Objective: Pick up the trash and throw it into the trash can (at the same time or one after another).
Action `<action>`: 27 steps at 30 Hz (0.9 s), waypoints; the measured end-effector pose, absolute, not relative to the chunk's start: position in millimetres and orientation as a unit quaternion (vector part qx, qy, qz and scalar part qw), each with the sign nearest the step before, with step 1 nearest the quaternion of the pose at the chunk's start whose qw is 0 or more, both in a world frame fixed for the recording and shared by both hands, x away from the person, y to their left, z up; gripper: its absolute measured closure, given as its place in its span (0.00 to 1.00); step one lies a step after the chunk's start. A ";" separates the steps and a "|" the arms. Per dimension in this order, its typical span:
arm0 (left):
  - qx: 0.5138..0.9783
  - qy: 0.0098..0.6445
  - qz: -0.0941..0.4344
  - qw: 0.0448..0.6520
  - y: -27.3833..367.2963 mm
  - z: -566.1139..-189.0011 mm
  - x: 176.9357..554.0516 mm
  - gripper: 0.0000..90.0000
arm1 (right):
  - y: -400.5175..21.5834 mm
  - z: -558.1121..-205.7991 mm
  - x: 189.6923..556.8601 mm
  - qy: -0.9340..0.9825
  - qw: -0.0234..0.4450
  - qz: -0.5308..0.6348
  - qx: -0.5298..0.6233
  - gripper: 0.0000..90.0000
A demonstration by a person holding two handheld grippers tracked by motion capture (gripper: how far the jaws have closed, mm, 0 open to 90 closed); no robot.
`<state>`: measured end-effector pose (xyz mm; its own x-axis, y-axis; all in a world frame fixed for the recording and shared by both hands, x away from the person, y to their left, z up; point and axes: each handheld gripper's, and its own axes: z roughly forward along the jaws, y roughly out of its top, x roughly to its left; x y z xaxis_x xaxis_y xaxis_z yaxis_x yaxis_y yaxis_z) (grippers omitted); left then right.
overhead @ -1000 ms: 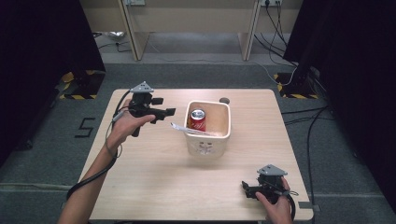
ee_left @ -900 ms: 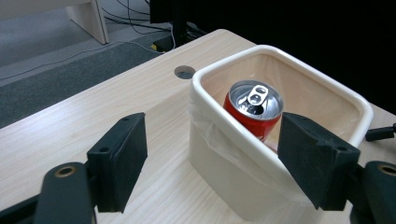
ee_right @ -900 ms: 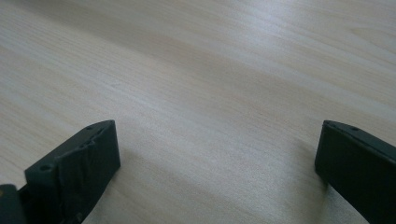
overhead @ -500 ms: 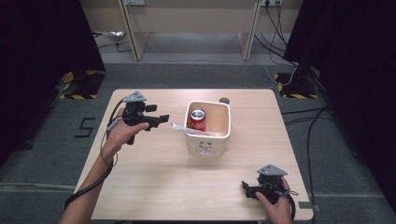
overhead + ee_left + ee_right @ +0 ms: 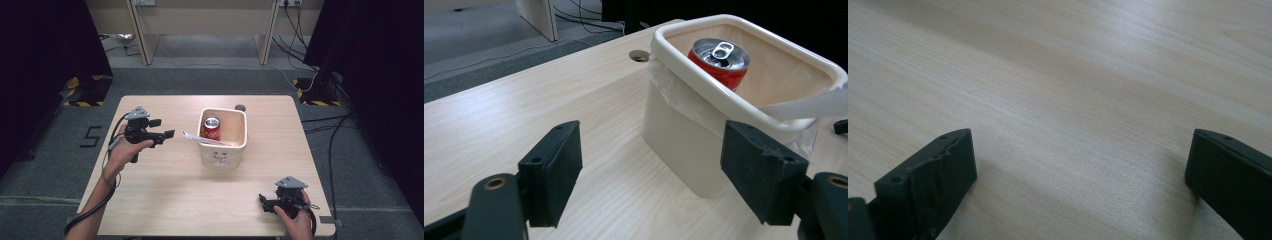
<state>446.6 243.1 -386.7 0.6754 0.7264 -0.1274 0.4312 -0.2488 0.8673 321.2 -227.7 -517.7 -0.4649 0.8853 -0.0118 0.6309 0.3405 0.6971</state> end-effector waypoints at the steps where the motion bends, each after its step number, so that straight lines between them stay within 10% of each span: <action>1: 0.779 0.371 0.154 0.482 242.9 -390.1 443.5 0.27 | -227.6 -517.7 321.2 0.794 0.199 0.319 0.478 0.00; 27: 0.782 0.380 0.130 0.476 243.2 -441.7 413.5 0.23 | -227.6 -517.7 321.2 0.794 0.199 0.319 0.478 0.00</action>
<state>413.5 243.2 -441.7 0.6770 0.7190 -0.1575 0.4706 -0.2582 0.8437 321.2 -227.6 -517.7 -0.4641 0.8857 -0.0109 0.6318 0.3396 0.6967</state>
